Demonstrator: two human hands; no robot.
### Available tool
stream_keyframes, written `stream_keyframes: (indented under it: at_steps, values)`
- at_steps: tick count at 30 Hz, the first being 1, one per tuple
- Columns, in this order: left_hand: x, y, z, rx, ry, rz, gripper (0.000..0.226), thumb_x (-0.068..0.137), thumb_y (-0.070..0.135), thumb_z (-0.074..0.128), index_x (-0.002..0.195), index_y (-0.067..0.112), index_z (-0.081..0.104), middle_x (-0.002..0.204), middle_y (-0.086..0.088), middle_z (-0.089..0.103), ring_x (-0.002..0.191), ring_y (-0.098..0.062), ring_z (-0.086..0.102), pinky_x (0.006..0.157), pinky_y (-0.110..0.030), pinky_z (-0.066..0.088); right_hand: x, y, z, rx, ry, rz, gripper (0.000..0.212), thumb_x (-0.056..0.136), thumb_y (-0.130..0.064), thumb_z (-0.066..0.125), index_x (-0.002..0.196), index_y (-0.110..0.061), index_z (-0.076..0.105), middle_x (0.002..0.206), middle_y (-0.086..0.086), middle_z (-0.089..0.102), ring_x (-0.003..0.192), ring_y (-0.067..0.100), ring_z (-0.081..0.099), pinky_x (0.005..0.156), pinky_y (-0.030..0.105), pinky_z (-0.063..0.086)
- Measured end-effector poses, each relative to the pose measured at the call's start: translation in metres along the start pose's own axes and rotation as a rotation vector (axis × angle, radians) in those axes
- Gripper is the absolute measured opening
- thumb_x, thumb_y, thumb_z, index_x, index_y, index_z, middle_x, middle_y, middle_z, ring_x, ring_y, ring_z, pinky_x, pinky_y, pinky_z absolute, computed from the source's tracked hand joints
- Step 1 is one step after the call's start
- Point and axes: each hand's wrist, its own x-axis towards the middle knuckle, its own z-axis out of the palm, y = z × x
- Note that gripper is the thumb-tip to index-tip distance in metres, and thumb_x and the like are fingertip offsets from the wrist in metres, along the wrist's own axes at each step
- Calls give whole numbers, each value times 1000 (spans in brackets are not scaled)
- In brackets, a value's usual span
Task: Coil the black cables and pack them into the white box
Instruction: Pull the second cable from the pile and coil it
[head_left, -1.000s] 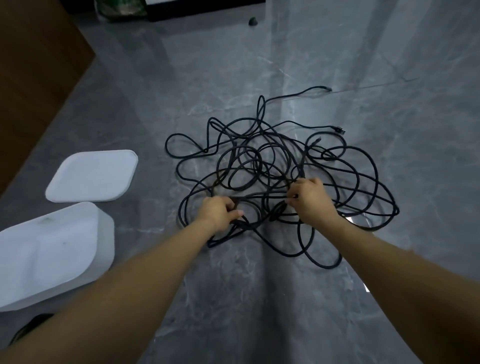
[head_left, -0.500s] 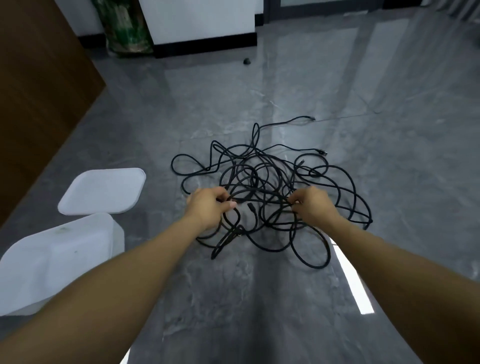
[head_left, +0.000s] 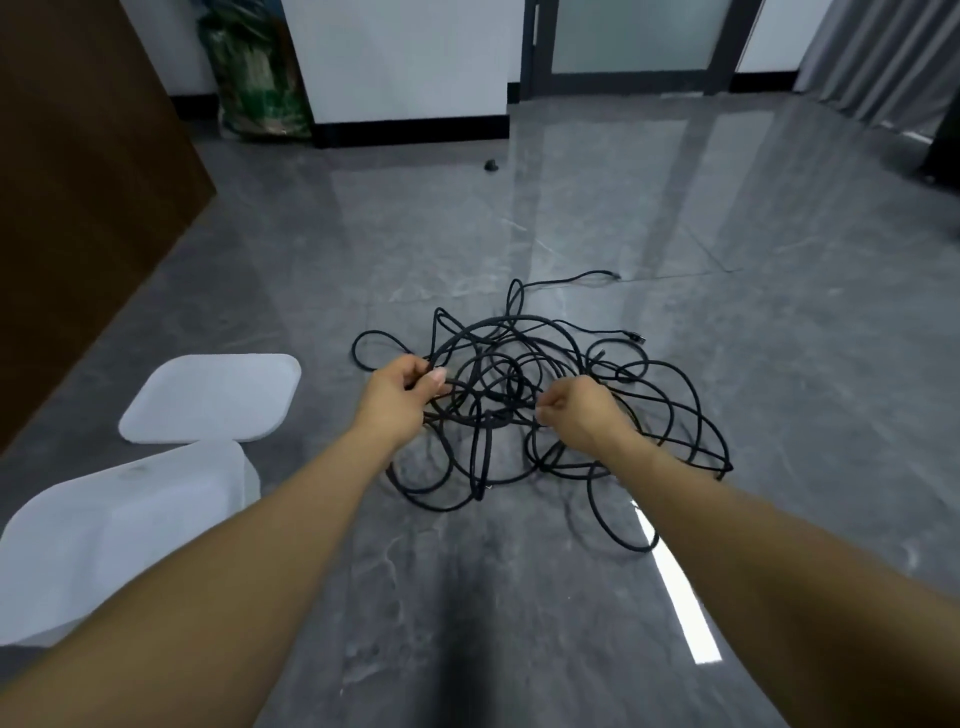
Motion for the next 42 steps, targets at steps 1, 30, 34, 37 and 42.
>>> stream_keyframes:
  at_steps: [1, 30, 34, 37, 42]
  values:
    - [0, 1, -3, -8, 4, 0, 19, 96, 19, 53, 77, 16, 52, 79, 7, 63, 84, -7, 59, 87, -27, 39, 1, -6, 4, 14, -12, -10, 16, 90, -15, 60, 101, -7, 68, 102, 8, 68, 96, 21, 62, 84, 30, 51]
    - [8, 24, -22, -22, 35, -208, 35, 89, 38, 62, 69, 13, 49, 63, -3, 56, 54, -14, 56, 51, -27, 48, -7, -49, -36, 99, 365, -232, 13, 86, -18, 67, 75, -11, 65, 62, -1, 59, 55, 21, 51, 48, 23, 41]
    - [12, 23, -29, -156, 107, -221, 34, 90, 29, 63, 67, 11, 46, 62, -6, 49, 50, -16, 47, 43, -26, 42, -8, -33, -33, 425, 416, -65, 6, 84, -12, 70, 88, -9, 70, 69, -4, 62, 60, 6, 55, 53, 12, 42]
    - [11, 22, -28, -213, 126, -231, 28, 93, 29, 58, 73, 10, 51, 67, -5, 54, 55, -14, 52, 51, -25, 50, -7, -27, -33, 503, 394, -40, 12, 82, -8, 70, 94, -10, 72, 73, -1, 66, 66, 9, 59, 60, 12, 46]
    - [7, 36, -4, -299, 8, -214, 22, 97, 25, 50, 82, 10, 52, 81, -6, 60, 65, -10, 55, 60, -22, 52, -14, -38, -29, 545, 224, -155, 29, 84, 5, 54, 90, -19, 68, 96, 5, 64, 78, 14, 57, 65, 15, 46]
